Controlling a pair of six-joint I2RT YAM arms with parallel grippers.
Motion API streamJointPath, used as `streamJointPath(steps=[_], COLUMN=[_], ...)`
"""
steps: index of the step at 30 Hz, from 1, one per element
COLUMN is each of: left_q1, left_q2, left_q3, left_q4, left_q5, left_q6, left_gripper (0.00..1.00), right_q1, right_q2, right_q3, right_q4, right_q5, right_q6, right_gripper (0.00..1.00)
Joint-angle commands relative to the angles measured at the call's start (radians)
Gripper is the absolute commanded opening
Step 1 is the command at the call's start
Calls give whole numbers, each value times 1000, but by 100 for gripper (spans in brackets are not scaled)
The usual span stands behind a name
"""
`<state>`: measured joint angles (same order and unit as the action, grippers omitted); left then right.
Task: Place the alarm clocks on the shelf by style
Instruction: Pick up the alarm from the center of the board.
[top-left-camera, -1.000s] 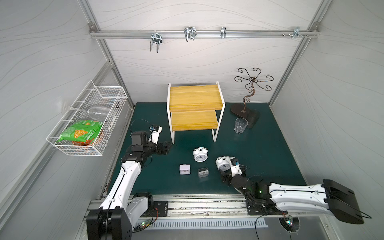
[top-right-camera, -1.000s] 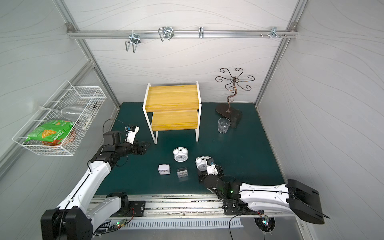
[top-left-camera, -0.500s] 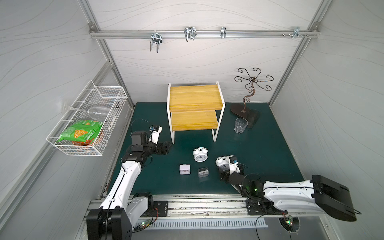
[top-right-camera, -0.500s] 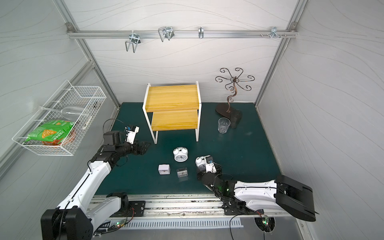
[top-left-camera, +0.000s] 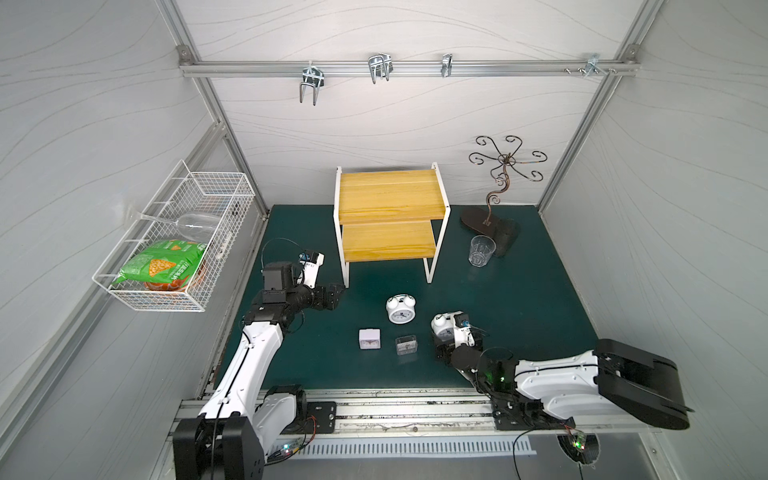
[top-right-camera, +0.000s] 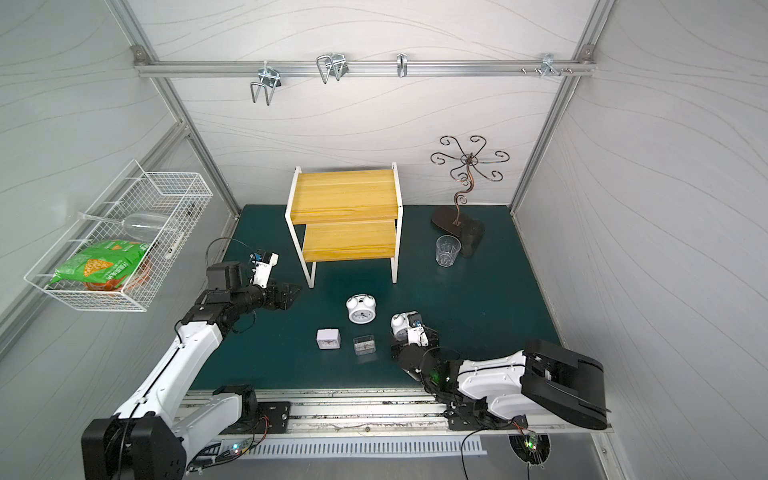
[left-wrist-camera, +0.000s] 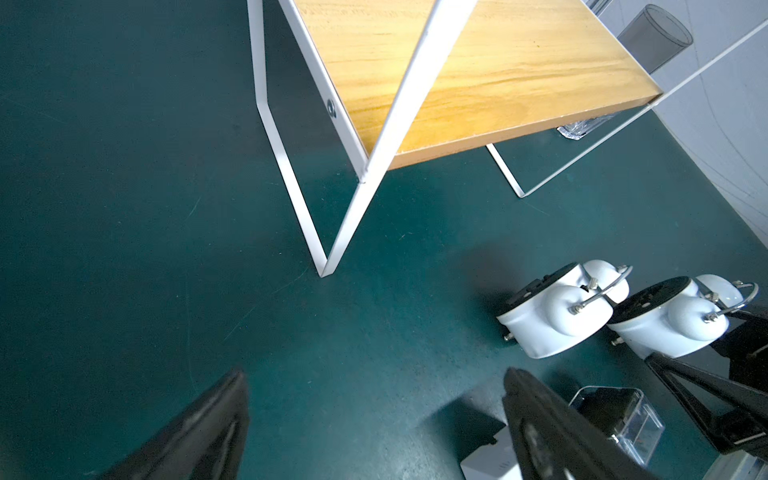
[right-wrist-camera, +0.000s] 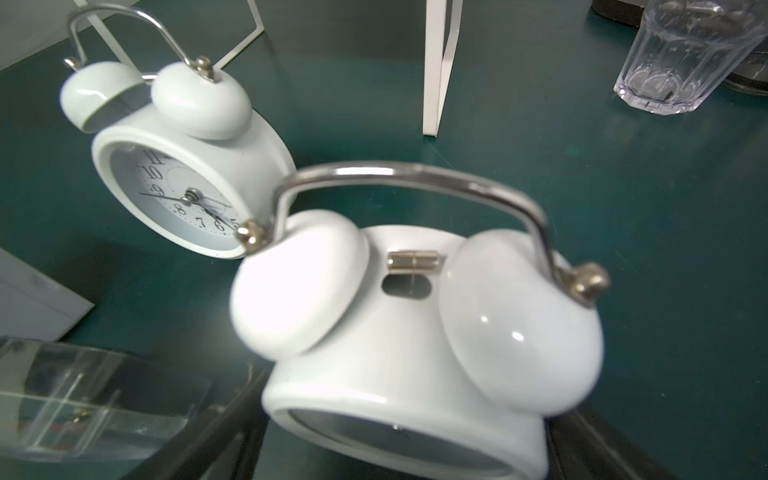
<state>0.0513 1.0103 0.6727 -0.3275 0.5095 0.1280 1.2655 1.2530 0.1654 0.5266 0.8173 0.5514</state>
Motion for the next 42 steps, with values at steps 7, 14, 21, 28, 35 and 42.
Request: streamJointPath(steps=[7,14,21,28,35,42], left_q1=[-1,-1,-1,-2,-19,-59], left_q2=[-5,-4,-6,-9,-12,-12], left_q3=[31,31,31,50,88,99], left_q4=[4,0,-12,-101,-284,-339], left_q5=[17,28,69,231,404,379], left_q6=[12,15,25,116,300,365], left_gripper=[97,97,97,96,96,96], right_q1=[-4,-3,-2,10,12,11], right_q2=[76,113,125,90,6,-117], right_q3=[4,8,10,4,13,113], right_q4=[135,153,153,128,36,-236], right_q5=[33,41,47,61,77,78], right_q6=[-5,-6,-6,-6,-7,50], right_gripper=[99,93,84,76,75,77])
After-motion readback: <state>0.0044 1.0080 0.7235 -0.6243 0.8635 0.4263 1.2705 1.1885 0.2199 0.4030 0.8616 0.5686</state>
